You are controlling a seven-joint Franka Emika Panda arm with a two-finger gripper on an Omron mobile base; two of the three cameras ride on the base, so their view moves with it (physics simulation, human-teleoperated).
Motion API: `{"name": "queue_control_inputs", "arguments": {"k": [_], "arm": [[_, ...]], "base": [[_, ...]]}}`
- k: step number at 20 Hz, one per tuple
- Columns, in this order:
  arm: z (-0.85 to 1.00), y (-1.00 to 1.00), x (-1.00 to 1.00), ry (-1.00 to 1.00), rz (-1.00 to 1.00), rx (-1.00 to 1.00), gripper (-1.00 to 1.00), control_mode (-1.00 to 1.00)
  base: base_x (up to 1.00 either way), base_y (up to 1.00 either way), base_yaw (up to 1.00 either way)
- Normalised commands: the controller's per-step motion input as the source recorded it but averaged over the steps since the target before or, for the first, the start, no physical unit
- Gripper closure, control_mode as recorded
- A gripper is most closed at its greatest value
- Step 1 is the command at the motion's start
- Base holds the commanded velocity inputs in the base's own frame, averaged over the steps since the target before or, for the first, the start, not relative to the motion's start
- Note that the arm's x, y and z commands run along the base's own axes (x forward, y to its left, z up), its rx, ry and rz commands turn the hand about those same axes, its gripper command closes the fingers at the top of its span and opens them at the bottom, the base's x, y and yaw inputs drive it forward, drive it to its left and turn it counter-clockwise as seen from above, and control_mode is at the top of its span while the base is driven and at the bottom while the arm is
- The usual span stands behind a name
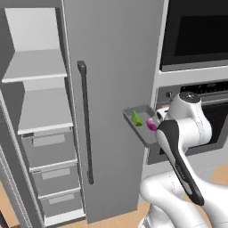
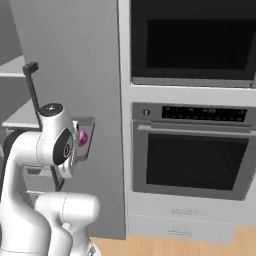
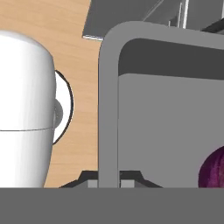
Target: Take the meat container that has the shrimp and place it on the second highest rack of the freezer. Then take the vegetable container that has the onion and lemon wedge and place it on the highest rack of the freezer.
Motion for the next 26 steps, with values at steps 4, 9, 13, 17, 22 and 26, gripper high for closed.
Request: {"name": "queue_control_inputs", "arguments": {"k": [4,9,13,17,22,26], "arm": [[0.00,0.00,0.00,0.00,0.00,0.00,1.00,1.00],[0.00,0.00,0.00,0.00,0.00,0.00,1.00,1.00],[0.00,0.00,0.00,0.00,0.00,0.00,1.00,1.00],[0.00,0.00,0.00,0.00,0.00,0.00,1.00,1.00],[0.00,0.00,0.00,0.00,0.00,0.00,1.00,1.00],[0.00,0.00,0.00,0.00,0.00,0.00,1.00,1.00]], "base": [[0.02,1.00,0.00],[0.03,0.61,0.00],[0.02,0.19,0.01],[0.09,0.42,0.01],[0.19,0.55,0.00],[0.28,0.00,0.00]]}}
